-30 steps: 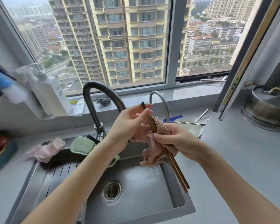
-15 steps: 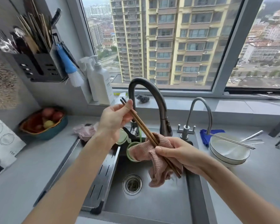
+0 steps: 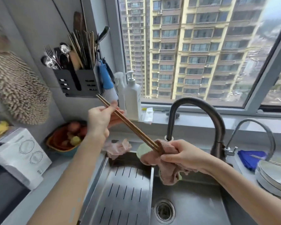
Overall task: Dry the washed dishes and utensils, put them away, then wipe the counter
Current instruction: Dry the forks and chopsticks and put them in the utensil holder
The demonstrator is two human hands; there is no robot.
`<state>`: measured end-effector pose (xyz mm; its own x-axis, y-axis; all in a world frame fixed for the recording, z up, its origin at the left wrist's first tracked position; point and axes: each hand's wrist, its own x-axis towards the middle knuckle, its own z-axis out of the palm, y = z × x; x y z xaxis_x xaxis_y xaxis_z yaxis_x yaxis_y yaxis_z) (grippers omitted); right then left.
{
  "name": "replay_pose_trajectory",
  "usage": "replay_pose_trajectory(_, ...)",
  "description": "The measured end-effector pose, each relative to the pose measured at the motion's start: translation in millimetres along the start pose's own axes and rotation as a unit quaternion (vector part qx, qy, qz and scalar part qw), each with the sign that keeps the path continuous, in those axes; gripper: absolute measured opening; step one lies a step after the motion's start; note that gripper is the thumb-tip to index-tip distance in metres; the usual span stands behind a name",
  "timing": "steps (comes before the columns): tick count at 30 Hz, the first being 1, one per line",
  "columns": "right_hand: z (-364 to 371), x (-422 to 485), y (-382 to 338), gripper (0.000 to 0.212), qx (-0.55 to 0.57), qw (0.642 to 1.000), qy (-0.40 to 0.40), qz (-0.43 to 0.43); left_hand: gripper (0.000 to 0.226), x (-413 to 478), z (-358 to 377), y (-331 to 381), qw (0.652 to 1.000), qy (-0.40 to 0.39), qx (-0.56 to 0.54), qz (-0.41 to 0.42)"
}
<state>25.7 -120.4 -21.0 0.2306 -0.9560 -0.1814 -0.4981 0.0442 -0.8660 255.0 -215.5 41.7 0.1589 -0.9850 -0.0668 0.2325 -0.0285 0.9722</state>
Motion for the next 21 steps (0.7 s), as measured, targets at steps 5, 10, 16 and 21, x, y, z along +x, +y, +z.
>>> replay_pose_trajectory(5, 1, 52, -48, 0.012, -0.092, 0.995, 0.049, 0.006, 0.022, 73, -54, 57, 0.989, 0.077, 0.037, 0.123)
replay_pose_trajectory(10, 9, 103, -115, 0.026, -0.098, 0.991, 0.056, -0.065, 0.015, 129, -75, 120, 0.956, 0.155, 0.006, 0.249)
replay_pose_trajectory(16, 7, 140, -170, 0.043, -0.267, 0.96, 0.024, -0.079, 0.014, 184, -85, 172, 0.934, 0.15, 0.026, 0.324)
replay_pose_trajectory(21, 6, 159, -190, 0.046, -0.287, 0.954, 0.037, -0.074, 0.01, 203, -94, 192, 0.928, 0.151, -0.004, 0.34)
